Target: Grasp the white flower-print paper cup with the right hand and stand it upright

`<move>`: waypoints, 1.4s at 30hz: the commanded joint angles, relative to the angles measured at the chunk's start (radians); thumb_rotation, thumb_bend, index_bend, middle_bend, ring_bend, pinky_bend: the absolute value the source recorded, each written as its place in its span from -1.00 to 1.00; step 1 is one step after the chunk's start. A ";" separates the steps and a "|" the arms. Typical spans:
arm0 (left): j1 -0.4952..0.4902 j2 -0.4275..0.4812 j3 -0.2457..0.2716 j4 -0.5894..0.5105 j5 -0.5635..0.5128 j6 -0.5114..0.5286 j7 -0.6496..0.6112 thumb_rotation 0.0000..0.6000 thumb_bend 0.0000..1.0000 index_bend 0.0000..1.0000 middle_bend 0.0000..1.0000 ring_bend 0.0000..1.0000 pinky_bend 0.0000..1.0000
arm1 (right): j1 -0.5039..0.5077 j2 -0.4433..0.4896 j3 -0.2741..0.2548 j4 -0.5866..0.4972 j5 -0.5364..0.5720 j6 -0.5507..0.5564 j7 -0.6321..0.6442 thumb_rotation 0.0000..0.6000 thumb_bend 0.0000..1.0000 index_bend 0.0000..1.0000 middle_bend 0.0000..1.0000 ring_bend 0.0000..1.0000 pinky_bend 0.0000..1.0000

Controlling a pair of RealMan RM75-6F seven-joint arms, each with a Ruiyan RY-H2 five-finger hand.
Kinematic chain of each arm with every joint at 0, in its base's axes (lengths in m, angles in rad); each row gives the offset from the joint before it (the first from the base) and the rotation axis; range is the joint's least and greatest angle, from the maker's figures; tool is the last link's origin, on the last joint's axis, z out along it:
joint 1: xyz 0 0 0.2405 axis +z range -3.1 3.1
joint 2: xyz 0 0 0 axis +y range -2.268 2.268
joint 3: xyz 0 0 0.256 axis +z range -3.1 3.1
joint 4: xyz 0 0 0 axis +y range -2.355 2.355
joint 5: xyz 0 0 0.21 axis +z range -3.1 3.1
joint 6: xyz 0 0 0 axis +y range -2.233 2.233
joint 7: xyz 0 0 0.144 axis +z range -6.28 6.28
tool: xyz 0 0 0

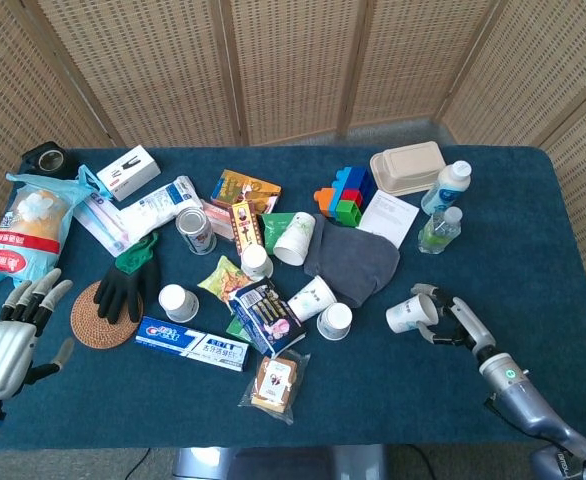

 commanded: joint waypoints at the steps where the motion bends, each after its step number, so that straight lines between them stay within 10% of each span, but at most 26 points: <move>1: -0.001 -0.001 0.001 -0.001 0.002 -0.001 0.002 1.00 -0.06 -0.88 -0.94 -1.00 -1.00 | 0.001 -0.003 -0.015 0.016 -0.018 0.007 0.015 1.00 -0.07 -0.86 -0.91 -0.98 -0.90; 16: -0.001 -0.005 0.002 0.004 0.012 0.003 -0.005 1.00 -0.06 -0.88 -0.94 -1.00 -1.00 | -0.046 0.041 -0.006 -0.022 0.045 0.103 -0.319 1.00 -0.07 -1.00 -1.00 -1.00 -1.00; 27: -0.010 -0.013 -0.003 0.017 0.004 -0.009 -0.015 1.00 -0.06 -0.88 -0.94 -1.00 -1.00 | -0.089 0.074 0.005 -0.229 0.104 0.263 -1.086 1.00 -0.08 -1.00 -1.00 -1.00 -1.00; 42: -0.016 -0.018 -0.006 0.044 -0.011 -0.019 -0.038 1.00 -0.06 -0.88 -0.94 -1.00 -1.00 | -0.060 0.028 -0.011 -0.346 0.234 0.242 -1.588 1.00 -0.09 -1.00 -1.00 -1.00 -1.00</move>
